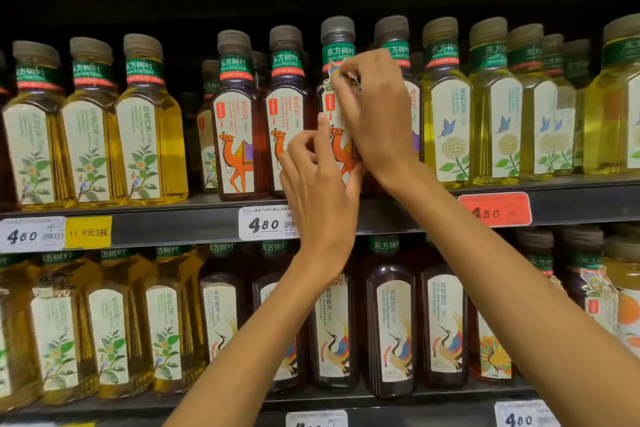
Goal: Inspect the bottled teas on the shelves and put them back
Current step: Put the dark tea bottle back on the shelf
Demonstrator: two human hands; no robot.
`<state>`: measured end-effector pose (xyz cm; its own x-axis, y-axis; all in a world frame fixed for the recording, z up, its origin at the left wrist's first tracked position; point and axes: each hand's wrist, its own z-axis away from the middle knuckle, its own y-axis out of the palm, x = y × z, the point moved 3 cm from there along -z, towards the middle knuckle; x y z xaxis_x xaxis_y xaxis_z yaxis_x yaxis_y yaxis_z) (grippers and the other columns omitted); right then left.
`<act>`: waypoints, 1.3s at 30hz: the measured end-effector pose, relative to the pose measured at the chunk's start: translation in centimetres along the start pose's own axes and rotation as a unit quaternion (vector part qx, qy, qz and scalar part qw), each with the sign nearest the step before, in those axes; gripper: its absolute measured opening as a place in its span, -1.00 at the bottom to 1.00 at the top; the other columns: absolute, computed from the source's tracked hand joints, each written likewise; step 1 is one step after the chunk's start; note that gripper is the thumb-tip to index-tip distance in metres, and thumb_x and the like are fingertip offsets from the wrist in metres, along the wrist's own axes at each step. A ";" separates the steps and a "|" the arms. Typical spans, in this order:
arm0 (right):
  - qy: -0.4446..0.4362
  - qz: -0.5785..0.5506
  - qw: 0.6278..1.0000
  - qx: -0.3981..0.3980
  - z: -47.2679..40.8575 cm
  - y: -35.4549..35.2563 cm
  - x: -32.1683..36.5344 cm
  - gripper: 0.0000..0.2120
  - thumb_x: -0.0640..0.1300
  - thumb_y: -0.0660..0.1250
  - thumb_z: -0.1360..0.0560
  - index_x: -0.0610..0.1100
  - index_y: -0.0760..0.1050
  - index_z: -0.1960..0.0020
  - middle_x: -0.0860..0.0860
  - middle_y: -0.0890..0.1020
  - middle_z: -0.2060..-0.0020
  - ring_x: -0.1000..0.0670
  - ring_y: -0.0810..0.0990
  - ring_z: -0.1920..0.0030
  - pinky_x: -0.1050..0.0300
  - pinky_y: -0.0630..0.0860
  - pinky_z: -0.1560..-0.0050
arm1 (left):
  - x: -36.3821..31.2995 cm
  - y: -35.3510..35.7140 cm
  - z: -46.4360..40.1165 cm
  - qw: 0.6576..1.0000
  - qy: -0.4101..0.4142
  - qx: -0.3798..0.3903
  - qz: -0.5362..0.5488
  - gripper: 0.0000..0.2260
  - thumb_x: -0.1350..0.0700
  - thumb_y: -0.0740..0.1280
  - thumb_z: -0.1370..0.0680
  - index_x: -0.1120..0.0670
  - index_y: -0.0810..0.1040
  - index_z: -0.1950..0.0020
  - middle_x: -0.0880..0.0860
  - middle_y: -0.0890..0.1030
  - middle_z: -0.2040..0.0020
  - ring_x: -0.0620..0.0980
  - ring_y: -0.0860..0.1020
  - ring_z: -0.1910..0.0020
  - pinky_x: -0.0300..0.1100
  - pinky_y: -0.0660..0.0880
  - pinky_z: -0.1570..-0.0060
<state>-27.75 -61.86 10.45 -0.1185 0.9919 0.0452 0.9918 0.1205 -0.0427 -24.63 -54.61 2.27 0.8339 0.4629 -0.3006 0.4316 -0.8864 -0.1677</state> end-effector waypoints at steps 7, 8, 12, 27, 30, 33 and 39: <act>-0.011 0.008 1.000 -0.024 -0.2 -2.0 -0.7 -0.82 -0.24 0.26 -0.55 -0.31 0.52 -0.09 -0.20 0.56 -0.04 -0.11 0.51 -0.07 0.26 0.33 -0.03 | -0.3 0.1 -0.3 0.998 0.005 0.015 -0.054 -0.35 -0.05 0.35 -0.52 0.13 0.17 -0.52 0.16 0.37 -0.27 0.12 0.34 -0.22 -0.10 0.28 -0.20; 0.010 0.003 0.998 -0.056 -0.5 -2.6 -1.2 -0.81 -0.24 0.26 -0.55 -0.30 0.51 -0.11 -0.20 0.55 -0.06 -0.10 0.50 -0.08 0.27 0.32 -0.04 | -0.3 0.1 -0.4 0.998 0.006 0.018 -0.058 -0.35 -0.07 0.34 -0.53 0.13 0.18 -0.51 0.16 0.36 -0.28 0.12 0.34 -0.22 -0.09 0.28 -0.21; 0.104 -0.020 0.992 -0.062 -1.9 -3.5 -3.3 -0.69 -0.23 0.24 -0.57 -0.29 0.39 -0.29 -0.18 0.48 -0.19 -0.06 0.46 -0.21 0.40 0.25 -0.11 | -0.1 0.2 -0.6 0.997 0.008 0.036 -0.065 -0.35 -0.07 0.33 -0.54 0.14 0.16 -0.51 0.15 0.33 -0.30 0.11 0.32 -0.23 -0.09 0.26 -0.22; 0.194 -0.239 0.951 -0.005 -1.1 -5.6 -3.2 -0.49 -0.08 0.39 -0.51 -0.17 0.31 -0.38 -0.01 0.50 -0.16 0.16 0.53 -0.10 0.33 0.50 -0.10 | -2.1 0.3 2.3 0.985 0.055 0.089 0.138 -0.51 0.02 0.35 -0.54 0.14 0.35 -0.42 0.06 0.44 -0.28 -0.04 0.36 -0.27 -0.19 0.30 -0.27; 0.187 -0.241 0.952 0.028 -0.8 -6.1 -2.4 -0.58 -0.03 0.32 -0.56 -0.15 0.35 -0.34 0.05 0.56 -0.11 0.22 0.55 -0.08 0.33 0.51 -0.08 | -2.5 0.4 2.9 0.974 0.028 0.106 0.198 -0.48 0.02 0.35 -0.54 0.14 0.31 -0.44 0.06 0.41 -0.33 -0.07 0.32 -0.35 -0.22 0.26 -0.34; 0.198 -0.255 0.946 0.028 -0.4 -6.9 -1.8 -0.59 -0.03 0.27 -0.59 -0.21 0.37 -0.35 -0.06 0.58 -0.16 0.04 0.57 -0.16 -0.01 0.52 -0.19 | -2.7 0.2 3.3 0.971 0.014 0.097 0.220 -0.48 0.03 0.35 -0.54 0.14 0.30 -0.45 0.05 0.38 -0.35 -0.09 0.29 -0.38 -0.25 0.24 -0.38; 0.203 -0.370 0.906 -0.045 2.5 -9.3 0.3 -0.74 -0.13 0.22 -0.62 -0.26 0.46 -0.22 -0.06 0.65 0.04 0.02 0.65 0.03 0.12 0.60 0.02 | -3.2 -1.2 4.0 0.942 -0.013 0.138 0.307 -0.34 -0.12 0.37 -0.48 0.06 0.21 -0.49 -0.03 0.35 -0.42 -0.20 0.31 -0.38 -0.31 0.30 -0.36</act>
<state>-37.10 -62.58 8.36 -0.7424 0.5429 0.3925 0.6508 0.7233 0.2307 -29.21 -54.96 -0.28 0.8868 -0.1320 -0.4429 -0.2373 -0.9525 -0.1911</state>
